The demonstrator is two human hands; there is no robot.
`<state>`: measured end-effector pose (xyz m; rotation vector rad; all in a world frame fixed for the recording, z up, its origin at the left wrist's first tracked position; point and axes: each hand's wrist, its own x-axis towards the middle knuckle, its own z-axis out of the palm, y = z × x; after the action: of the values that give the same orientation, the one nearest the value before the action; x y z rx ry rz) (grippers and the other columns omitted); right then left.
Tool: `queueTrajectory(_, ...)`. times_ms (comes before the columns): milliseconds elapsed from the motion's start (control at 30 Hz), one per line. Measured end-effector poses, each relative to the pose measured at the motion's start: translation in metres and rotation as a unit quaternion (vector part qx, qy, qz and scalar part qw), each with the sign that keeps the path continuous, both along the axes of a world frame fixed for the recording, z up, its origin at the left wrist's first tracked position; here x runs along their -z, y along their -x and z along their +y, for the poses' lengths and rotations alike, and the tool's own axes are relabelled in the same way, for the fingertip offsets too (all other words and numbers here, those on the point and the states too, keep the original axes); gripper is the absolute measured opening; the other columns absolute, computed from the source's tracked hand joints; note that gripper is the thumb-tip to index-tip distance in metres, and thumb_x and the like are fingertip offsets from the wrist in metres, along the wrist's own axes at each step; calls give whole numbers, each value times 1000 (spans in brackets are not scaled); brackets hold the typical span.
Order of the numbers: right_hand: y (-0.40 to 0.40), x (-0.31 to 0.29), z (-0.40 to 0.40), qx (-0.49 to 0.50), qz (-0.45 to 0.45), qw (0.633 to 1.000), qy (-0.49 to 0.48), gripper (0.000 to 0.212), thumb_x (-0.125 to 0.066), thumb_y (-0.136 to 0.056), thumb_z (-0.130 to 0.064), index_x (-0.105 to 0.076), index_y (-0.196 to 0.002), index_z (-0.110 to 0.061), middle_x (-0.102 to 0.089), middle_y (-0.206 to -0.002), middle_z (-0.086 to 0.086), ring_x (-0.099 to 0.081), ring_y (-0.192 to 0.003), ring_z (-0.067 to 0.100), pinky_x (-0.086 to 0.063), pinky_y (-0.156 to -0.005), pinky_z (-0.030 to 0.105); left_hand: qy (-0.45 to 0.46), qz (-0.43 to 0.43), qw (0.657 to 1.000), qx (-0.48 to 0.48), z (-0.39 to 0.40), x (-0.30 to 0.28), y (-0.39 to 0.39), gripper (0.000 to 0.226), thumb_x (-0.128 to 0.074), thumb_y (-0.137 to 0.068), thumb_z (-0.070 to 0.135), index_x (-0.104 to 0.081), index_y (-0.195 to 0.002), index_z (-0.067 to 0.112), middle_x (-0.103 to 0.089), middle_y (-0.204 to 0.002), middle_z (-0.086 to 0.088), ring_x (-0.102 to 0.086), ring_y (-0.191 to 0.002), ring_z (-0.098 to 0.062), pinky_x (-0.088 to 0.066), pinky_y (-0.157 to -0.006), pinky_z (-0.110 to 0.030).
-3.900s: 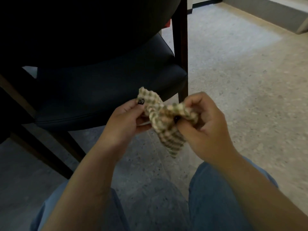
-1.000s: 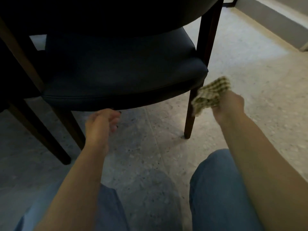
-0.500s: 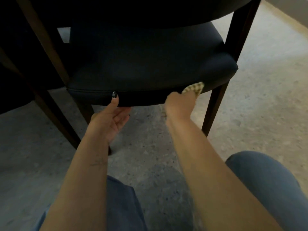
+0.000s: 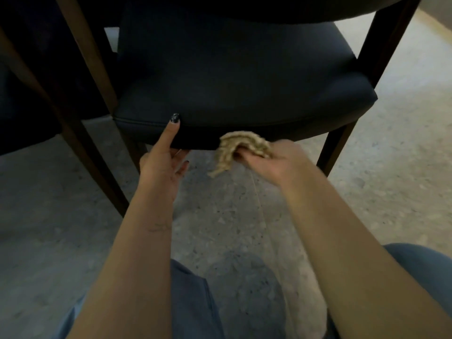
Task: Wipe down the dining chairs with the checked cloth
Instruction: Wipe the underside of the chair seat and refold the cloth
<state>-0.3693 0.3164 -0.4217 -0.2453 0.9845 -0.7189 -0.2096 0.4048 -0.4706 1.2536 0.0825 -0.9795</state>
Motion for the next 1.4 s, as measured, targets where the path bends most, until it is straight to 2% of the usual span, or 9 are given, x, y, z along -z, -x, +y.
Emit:
queueTrajectory(67,41,11,-5,-52,151,981,113,46,-84,-66,-33,-67,-100,-6,-62,-95,11,-65,-101,23,-52,-90,26,-7,-3,1000,14,0,1,-1,75,-84,-69,43,-49,-132,21,-71,-113,0,-73,-91,-14,-46,-94,-38)
queueTrajectory(167,61,-9,-9,85,282,906,303,26,-51,-91,1,-55,-70,-14,-53,-70,6,-66,-67,-1,-47,-56,8,-14,0,1000,18,0,-4,-1,60,-81,-73,40,-52,-123,23,-70,-113,-1,-72,-94,-15,-45,-94,-38)
queueTrajectory(267,9,-41,-18,197,295,805,475,26,-40,-90,-12,-61,-79,-24,-65,-78,-2,-66,-74,9,-56,-73,30,-7,14,1000,1,1,-8,7,36,-78,-78,36,-56,-103,24,-71,-110,-2,-71,-95,-16,-47,-94,-35)
queueTrajectory(467,-119,-19,-6,-339,432,331,767,54,-42,-91,-5,-39,-143,-20,-33,-152,4,-20,-144,27,-10,-115,59,11,47,999,-24,1,-4,8,17,-64,-90,34,-64,-99,20,-72,-100,0,-67,-98,-16,-47,-97,-36)
queueTrajectory(567,-109,-19,-8,-388,473,213,762,56,-40,-97,-7,-25,-149,-20,-17,-158,2,-4,-147,30,-5,-115,59,10,39,999,-19,-2,-3,6,19,-62,-91,35,-64,-103,21,-70,-105,1,-66,-101,-16,-47,-96,-35)
queueTrajectory(833,66,5,-71,-238,512,314,763,64,-54,-66,23,-61,-124,-4,-58,-129,18,-47,-128,38,-30,-110,50,3,2,1000,13,-2,-9,16,45,-75,-81,31,-57,-122,22,-67,-120,4,-64,-107,-11,-46,-99,-37)
queueTrajectory(1067,73,-25,-114,-21,590,568,573,33,-54,-94,-22,-62,-125,-17,-64,-119,7,-62,-90,12,-46,-84,14,-5,23,1000,-18,-8,-13,21,32,-76,-81,27,-55,-106,25,-65,-121,1,-61,-110,-13,-42,-105,-40)
queueTrajectory(1233,26,-19,-118,5,643,571,510,27,-44,-95,-14,-63,-114,-8,-64,-115,10,-59,-110,26,-43,-98,34,-13,14,1000,-24,-11,-12,21,45,-74,-82,30,-52,-121,22,-62,-124,2,-59,-112,-14,-41,-107,-39)
queueTrajectory(1400,-101,-17,-44,-135,544,478,676,47,-41,-86,-2,-58,-128,-18,-57,-125,14,-51,-115,32,-35,-97,36,-11,2,1000,-9,-10,-10,21,48,-73,-84,30,-54,-127,19,-65,-125,-2,-63,-107,-13,-44,-102,-39)
